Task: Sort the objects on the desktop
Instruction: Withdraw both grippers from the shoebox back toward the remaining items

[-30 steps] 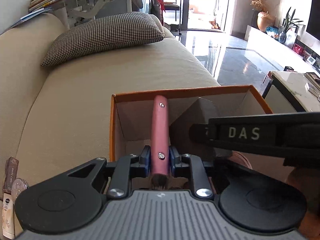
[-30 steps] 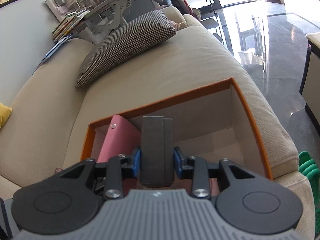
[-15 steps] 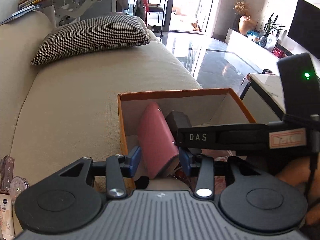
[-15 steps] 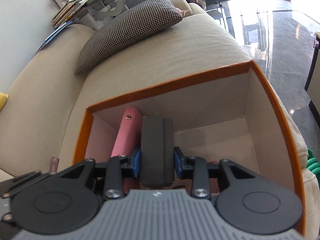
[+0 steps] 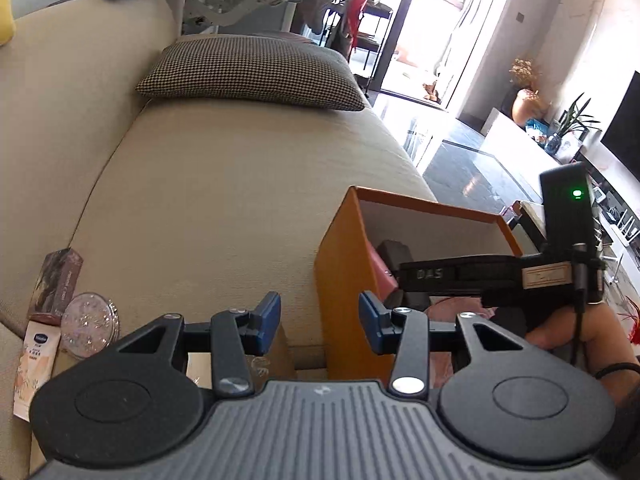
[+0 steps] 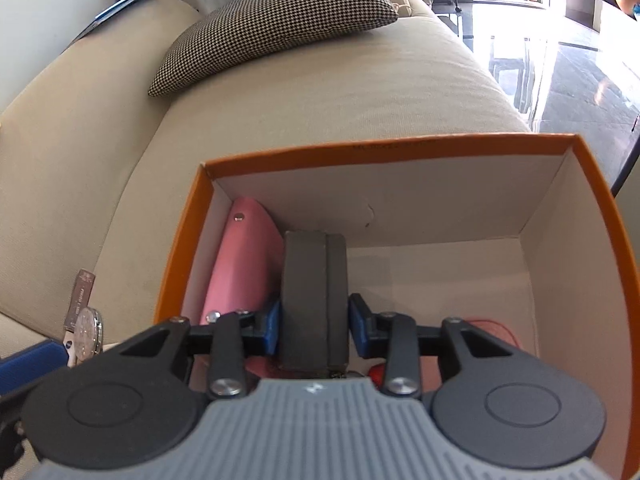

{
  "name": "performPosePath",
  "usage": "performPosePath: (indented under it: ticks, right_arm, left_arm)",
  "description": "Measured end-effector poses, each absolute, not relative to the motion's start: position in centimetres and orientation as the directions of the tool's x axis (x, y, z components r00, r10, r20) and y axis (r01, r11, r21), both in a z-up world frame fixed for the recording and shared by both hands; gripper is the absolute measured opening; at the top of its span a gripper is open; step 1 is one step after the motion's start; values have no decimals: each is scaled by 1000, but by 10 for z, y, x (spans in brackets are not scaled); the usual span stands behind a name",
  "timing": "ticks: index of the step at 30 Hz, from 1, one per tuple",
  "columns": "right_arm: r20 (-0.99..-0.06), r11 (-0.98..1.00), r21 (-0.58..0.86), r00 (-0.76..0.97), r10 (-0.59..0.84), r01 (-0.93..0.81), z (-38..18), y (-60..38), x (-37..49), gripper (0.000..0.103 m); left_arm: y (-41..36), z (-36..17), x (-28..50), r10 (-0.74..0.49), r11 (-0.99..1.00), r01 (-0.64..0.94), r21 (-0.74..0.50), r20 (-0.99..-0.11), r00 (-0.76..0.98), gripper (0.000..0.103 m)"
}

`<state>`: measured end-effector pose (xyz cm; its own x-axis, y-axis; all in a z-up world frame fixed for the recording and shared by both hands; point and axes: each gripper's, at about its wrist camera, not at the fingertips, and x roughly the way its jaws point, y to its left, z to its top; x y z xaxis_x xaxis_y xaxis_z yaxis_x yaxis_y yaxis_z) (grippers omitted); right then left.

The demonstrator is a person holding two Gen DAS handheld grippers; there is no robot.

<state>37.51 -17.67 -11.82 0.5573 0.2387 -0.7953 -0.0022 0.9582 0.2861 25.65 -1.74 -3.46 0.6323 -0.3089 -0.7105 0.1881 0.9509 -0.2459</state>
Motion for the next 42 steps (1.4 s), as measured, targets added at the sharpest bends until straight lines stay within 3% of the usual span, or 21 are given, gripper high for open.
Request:
performPosePath:
  ticks: [7, 11, 15, 20, 25, 27, 34, 42]
  right_arm:
    - [-759, 878, 473, 538, 366, 70, -115, -202, 373, 48]
    - [-732, 842, 535, 532, 425, 63, -115, -201, 370, 69]
    - [-731, 853, 520, 534, 425, 33, -118, -188, 372, 76]
    - [-726, 846, 531, 535, 432, 37, -126, -185, 378, 72]
    - [-664, 778, 626, 564, 490, 61, -122, -196, 382, 57]
    - [-717, 822, 566, 526, 457, 58, -124, -187, 385, 56]
    - [-732, 840, 539, 524, 436, 54, -121, -185, 376, 57]
    - [-761, 916, 402, 559, 329, 9, -103, -171, 355, 59]
  left_arm:
    - [1, -44, 257, -315, 946, 147, -289, -717, 622, 50]
    - [7, -46, 254, -303, 949, 127, -289, -721, 623, 50]
    - [11, -49, 253, -296, 948, 94, -304, -730, 616, 50]
    - [14, -52, 251, -294, 948, 85, -308, -737, 609, 50]
    - [11, -54, 252, -302, 944, 79, -320, -740, 601, 50]
    - [9, -54, 251, -305, 943, 83, -321, -742, 597, 50]
    - [6, -50, 245, -296, 948, 89, -306, -747, 595, 50]
    - [9, -35, 230, -276, 955, 88, -283, -743, 610, 50]
